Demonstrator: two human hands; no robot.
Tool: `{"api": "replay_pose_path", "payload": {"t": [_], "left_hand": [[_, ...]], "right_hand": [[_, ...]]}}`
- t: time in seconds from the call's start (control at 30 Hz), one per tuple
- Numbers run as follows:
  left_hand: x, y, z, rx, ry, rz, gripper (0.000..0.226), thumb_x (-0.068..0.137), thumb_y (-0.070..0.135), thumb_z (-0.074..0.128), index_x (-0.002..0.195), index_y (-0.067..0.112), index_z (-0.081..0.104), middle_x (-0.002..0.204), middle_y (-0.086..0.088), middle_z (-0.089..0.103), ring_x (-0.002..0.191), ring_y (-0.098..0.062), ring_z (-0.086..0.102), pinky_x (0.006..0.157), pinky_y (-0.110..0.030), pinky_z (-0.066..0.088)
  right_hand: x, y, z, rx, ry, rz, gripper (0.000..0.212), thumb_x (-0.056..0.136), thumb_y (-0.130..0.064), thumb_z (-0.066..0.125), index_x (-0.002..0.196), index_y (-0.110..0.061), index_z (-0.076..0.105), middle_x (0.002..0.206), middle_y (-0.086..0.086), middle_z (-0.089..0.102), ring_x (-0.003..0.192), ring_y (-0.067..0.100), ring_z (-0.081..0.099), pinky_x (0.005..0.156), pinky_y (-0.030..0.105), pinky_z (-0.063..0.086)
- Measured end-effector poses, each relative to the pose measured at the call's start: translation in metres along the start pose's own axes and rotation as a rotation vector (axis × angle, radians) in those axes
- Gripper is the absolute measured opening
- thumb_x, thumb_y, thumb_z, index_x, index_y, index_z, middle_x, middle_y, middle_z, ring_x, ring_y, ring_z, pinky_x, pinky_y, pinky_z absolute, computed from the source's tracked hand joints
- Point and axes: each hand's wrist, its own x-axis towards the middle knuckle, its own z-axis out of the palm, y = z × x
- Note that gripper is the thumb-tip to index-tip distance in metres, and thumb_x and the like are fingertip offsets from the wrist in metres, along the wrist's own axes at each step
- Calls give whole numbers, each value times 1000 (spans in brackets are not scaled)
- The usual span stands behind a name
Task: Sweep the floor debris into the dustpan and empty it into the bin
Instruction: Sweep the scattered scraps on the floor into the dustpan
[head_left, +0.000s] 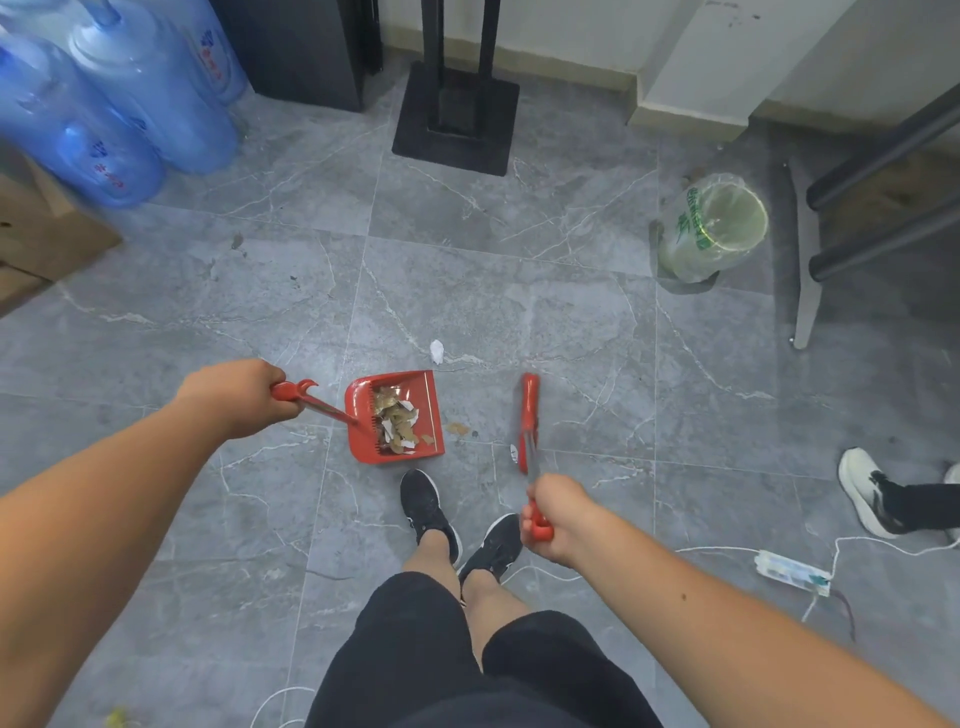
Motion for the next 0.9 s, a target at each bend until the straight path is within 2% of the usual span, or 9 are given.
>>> {"api": "replay_pose_path", "payload": {"t": [0.17, 0.43, 0.5, 0.57, 0.67, 0.8, 0.9], "left_hand": [[-8, 15, 8, 67, 7, -29, 38, 90, 60, 57, 76, 26, 66, 73, 4, 68, 66, -14, 60, 58, -27, 39], [-15, 12, 12, 46, 5, -30, 39, 91, 60, 56, 74, 26, 65, 73, 4, 67, 67, -14, 61, 59, -27, 42], [-12, 9, 8, 22, 13, -17, 38, 91, 58, 56, 75, 25, 65, 73, 4, 67, 67, -14, 60, 59, -27, 43], [-10, 4, 7, 5, 17, -8, 39, 90, 58, 56, 74, 24, 65, 72, 4, 66, 67, -15, 60, 59, -26, 43], [-13, -8, 13, -8, 17, 7, 40, 88, 59, 57, 72, 24, 65, 71, 5, 65, 69, -16, 62, 59, -25, 45], [-21, -27, 24, -85, 14, -25, 39, 88, 57, 58, 73, 22, 65, 72, 4, 65, 69, -19, 63, 61, -27, 45], [-27, -41, 35, -209, 48, -112, 38, 88, 56, 60, 73, 21, 64, 72, 1, 66, 68, -21, 64, 61, -28, 46]], "right_hand": [[-4, -4, 15, 62, -157, 9, 16, 95, -4, 36, 89, -12, 49, 62, 4, 41, 30, 9, 36, 32, 14, 32], [-11, -2, 17, 179, -278, 53, 19, 99, -10, 41, 81, -14, 45, 51, 0, 37, 33, 6, 34, 29, 14, 30], [-20, -4, 16, 217, -295, 43, 22, 100, -10, 41, 79, -15, 44, 54, -1, 36, 34, 5, 34, 29, 12, 28], [-29, -5, 19, 142, -249, 10, 19, 100, -11, 43, 82, -14, 47, 58, 1, 39, 35, 5, 36, 30, 12, 28], [-39, -2, 31, -102, -120, -79, 11, 98, -11, 46, 90, -13, 54, 58, 5, 46, 38, 10, 41, 35, 14, 31], [-39, -12, 59, -365, 0, -242, 13, 92, 0, 43, 93, -5, 54, 52, 12, 47, 35, 16, 36, 42, 18, 27], [-24, -32, 78, -573, 87, -337, 21, 89, 4, 40, 104, 5, 55, 57, 18, 51, 38, 17, 40, 47, 24, 29]]}}
